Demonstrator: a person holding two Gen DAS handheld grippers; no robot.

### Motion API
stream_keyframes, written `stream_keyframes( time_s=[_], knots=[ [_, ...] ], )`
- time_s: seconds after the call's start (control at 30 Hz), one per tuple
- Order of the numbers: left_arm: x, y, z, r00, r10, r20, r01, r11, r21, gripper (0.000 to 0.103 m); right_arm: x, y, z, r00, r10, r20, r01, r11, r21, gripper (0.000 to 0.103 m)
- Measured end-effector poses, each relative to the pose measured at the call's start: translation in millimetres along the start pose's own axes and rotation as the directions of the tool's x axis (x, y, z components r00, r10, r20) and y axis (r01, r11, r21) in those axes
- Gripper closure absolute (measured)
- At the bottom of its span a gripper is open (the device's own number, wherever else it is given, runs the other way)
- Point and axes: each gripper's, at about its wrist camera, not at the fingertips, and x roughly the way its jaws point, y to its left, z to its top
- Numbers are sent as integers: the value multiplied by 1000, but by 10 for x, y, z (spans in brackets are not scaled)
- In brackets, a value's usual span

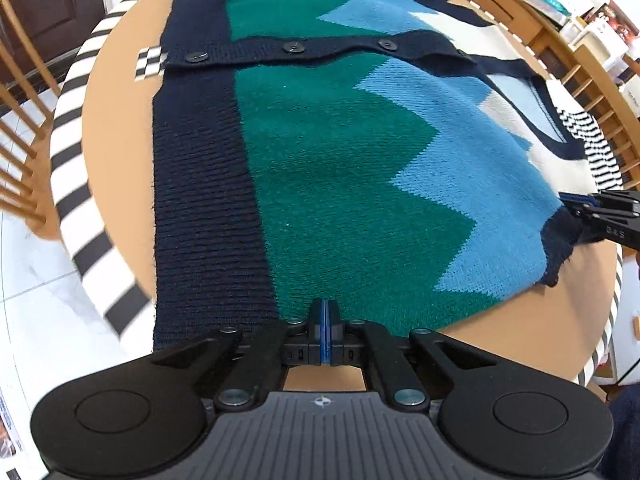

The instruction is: Fold clothes

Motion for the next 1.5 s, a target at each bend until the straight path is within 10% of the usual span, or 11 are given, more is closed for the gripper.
stream_keyframes(
  time_s=[0.27, 0.43, 0.57, 0.63, 0.83, 0.93, 1.2, 1.37, 1.43, 1.5],
  knots=[
    [-387, 59, -9, 989, -43, 141, 56, 994, -93, 100, -194, -53, -205, 998, 57, -35, -57, 998, -9, 80],
    [-629, 96, -15, 971, -62, 230, 98, 984, -146, 57, -583, -486, 314, 981, 3, 196, -12, 999, 47, 44],
    [-714, 211, 502, 938, 30, 345, 26, 987, -156, 27, -466, -936, 926, 919, -191, 344, 154, 979, 131, 44],
    [-628, 319, 885, 918, 102, 384, -40, 985, -165, 20, -185, -1175, 1252, 922, -217, 321, 153, 965, 210, 46],
    [17, 974, 1957, 936, 133, 327, -13, 939, -344, 20, 614, -1565, 1850, 962, -196, 188, 121, 929, 348, 49],
    [293, 1217, 2267, 938, 115, 328, 25, 919, -393, 20, 848, -1682, 1922, 979, -161, 126, 101, 916, 388, 99],
    [773, 1474, 2655, 967, 73, 244, 26, 924, -381, 20, 994, -2023, 2044, 968, -247, 42, 209, 889, 408, 99],
    [921, 1414, 2745, 944, 0, 329, 112, 940, -323, 21, 1101, -2076, 2082, 973, -227, 35, 190, 881, 433, 98],
    [959, 1348, 2762, 940, -15, 340, 128, 942, -311, 77, 1111, -2114, 2087, 976, -216, 34, 176, 869, 463, 98],
    [980, 1260, 2772, 943, 5, 332, 99, 950, -295, 88, 1079, -2126, 2099, 978, -205, 44, 160, 868, 471, 98]
  ],
)
